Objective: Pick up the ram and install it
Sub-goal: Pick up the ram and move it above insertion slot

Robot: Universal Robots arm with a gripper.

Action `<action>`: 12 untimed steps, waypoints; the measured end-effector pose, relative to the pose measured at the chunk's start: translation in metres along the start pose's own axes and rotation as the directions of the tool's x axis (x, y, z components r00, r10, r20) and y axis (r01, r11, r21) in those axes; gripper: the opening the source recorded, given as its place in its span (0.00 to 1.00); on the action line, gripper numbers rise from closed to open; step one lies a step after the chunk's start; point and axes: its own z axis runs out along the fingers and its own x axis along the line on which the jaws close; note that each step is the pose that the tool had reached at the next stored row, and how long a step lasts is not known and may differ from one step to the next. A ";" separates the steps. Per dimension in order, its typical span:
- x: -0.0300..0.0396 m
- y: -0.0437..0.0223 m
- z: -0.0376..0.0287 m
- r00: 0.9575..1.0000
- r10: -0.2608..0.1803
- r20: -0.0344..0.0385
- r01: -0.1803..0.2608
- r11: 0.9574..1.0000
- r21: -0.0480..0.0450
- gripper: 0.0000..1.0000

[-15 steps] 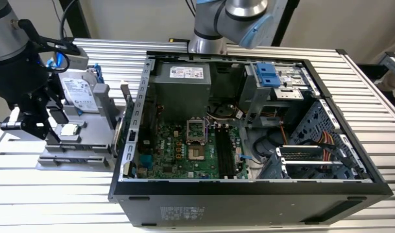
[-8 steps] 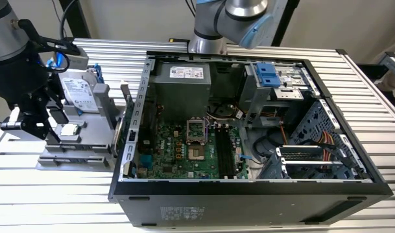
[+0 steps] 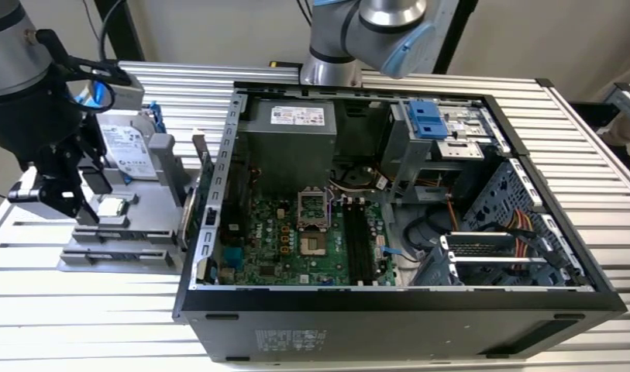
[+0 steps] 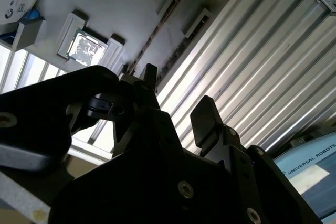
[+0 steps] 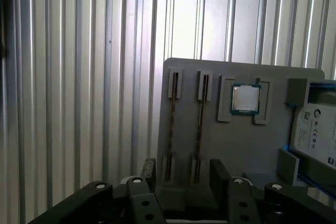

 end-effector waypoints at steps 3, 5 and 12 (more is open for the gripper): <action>-0.0020 0.0000 0.0010 1.000 0.000 -0.002 0.000 1.000 0.000 1.00; -0.0031 0.0000 0.0020 1.000 0.000 -0.002 0.000 1.000 0.000 1.00; -0.0066 -0.0001 0.0048 1.000 0.000 -0.005 0.000 1.000 0.000 1.00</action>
